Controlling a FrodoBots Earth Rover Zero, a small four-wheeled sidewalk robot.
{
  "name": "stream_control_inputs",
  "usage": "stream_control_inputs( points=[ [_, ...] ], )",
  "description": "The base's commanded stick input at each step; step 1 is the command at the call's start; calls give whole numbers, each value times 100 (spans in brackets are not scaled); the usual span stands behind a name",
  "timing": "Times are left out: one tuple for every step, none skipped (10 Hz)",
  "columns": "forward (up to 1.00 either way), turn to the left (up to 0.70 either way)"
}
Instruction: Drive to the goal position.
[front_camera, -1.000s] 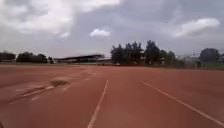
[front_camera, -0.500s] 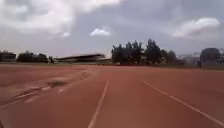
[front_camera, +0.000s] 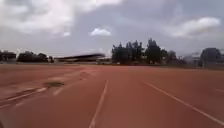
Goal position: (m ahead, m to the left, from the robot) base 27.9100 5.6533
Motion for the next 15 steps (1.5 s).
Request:
stream_control_inputs(
  points=[
    [45,0],
    [45,0],
    [45,0],
    [45,0],
    [45,0],
    [45,0],
    [45,0],
    [45,0],
    [45,0],
    [45,0],
    [45,0],
    [45,0],
    [45,0],
    [45,0],
    [45,0]
  ],
)
